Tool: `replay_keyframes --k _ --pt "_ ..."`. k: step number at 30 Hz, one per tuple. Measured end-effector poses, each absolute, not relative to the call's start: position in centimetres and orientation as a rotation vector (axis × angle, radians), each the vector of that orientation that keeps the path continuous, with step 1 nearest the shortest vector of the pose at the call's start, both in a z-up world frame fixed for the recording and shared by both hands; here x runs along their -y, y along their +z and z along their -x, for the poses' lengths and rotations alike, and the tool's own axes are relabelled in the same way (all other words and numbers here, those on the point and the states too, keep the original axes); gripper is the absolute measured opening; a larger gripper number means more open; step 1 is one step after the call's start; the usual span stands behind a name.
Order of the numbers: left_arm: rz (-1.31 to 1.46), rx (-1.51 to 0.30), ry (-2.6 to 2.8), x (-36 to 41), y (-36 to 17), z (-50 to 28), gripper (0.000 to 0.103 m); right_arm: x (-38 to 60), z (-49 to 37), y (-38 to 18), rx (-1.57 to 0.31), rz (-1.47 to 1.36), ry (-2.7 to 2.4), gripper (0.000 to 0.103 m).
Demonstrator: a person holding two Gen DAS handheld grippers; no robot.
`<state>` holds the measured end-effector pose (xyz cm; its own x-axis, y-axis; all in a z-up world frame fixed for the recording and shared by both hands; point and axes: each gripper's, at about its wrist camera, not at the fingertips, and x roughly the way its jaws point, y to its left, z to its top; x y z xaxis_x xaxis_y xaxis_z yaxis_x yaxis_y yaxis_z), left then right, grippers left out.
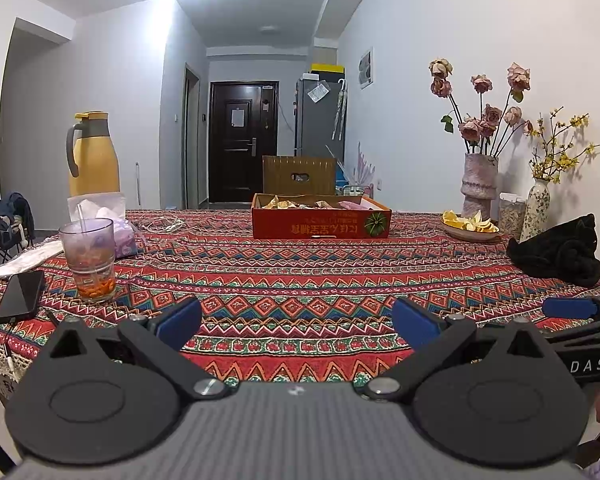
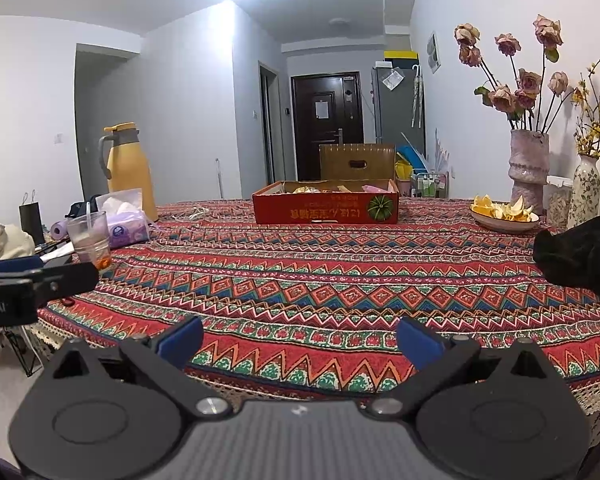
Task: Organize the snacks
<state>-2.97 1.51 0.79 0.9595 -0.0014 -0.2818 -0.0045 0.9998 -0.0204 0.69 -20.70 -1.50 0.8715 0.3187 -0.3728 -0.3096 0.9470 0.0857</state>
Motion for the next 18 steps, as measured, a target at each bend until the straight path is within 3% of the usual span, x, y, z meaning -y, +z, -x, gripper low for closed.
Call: replay_keyframes --k 18 --pt "0.020 -0.284 0.001 -1.56 0.76 2.99 0.103 20.64 -0.71 -1.66 -0.394 -0.026 0.325 0.103"
